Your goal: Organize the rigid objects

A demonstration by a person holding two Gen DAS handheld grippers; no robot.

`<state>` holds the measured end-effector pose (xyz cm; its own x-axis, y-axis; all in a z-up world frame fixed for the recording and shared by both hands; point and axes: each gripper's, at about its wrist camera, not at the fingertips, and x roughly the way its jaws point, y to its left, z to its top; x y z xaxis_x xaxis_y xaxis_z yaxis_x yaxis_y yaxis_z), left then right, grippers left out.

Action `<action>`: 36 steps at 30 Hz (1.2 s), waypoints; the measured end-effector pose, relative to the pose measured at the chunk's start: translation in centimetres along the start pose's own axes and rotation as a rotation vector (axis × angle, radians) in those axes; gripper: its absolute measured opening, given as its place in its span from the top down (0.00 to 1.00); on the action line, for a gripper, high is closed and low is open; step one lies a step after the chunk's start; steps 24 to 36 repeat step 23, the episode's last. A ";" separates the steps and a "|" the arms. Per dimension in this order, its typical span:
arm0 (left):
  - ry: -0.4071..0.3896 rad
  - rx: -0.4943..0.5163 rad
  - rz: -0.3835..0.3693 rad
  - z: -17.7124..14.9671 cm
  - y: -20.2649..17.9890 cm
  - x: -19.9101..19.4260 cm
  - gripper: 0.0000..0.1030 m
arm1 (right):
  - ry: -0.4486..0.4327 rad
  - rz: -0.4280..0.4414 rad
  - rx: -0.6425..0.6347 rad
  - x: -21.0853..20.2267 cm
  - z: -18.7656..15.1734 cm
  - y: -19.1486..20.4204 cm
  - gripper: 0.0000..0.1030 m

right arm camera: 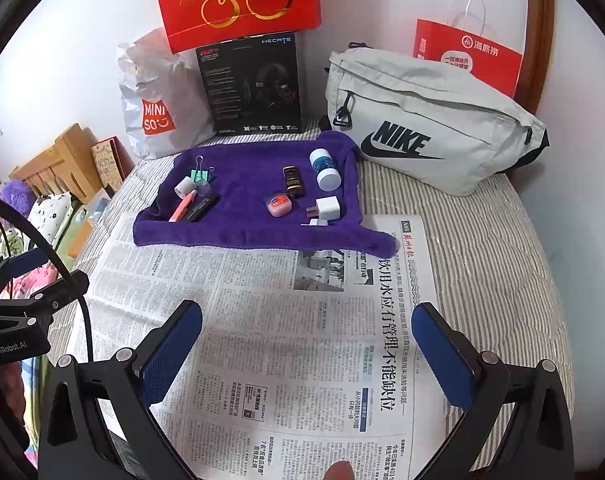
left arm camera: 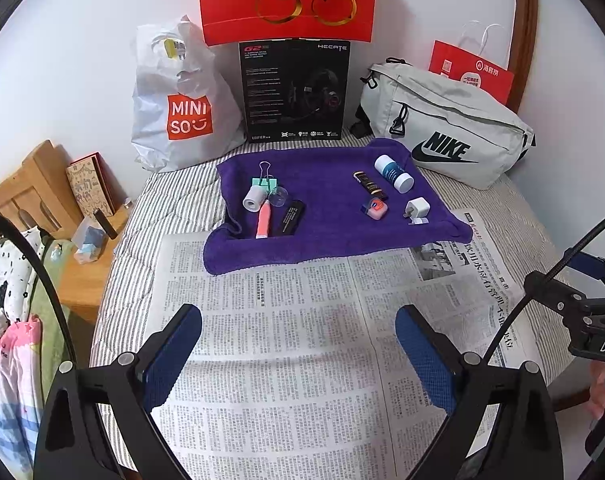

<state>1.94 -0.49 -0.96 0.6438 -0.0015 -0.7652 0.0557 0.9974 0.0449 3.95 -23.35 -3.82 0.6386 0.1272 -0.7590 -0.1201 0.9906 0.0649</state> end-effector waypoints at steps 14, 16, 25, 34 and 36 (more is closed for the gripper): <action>-0.001 -0.002 -0.017 0.0 -0.1 0.0 0.05 | 0.002 -0.006 -0.001 -0.1 0.0 0.1 0.00; -0.004 -0.003 -0.020 0.1 -0.1 0.0 0.05 | 0.003 -0.006 -0.001 -0.1 0.0 0.0 0.00; -0.003 -0.012 -0.019 0.2 0.0 0.5 0.05 | 0.015 -0.008 -0.001 0.5 0.0 -0.1 0.00; -0.003 -0.012 -0.019 0.2 0.0 0.5 0.05 | 0.015 -0.008 -0.001 0.5 0.0 -0.1 0.00; -0.003 -0.012 -0.019 0.2 0.0 0.5 0.05 | 0.015 -0.008 -0.001 0.5 0.0 -0.1 0.00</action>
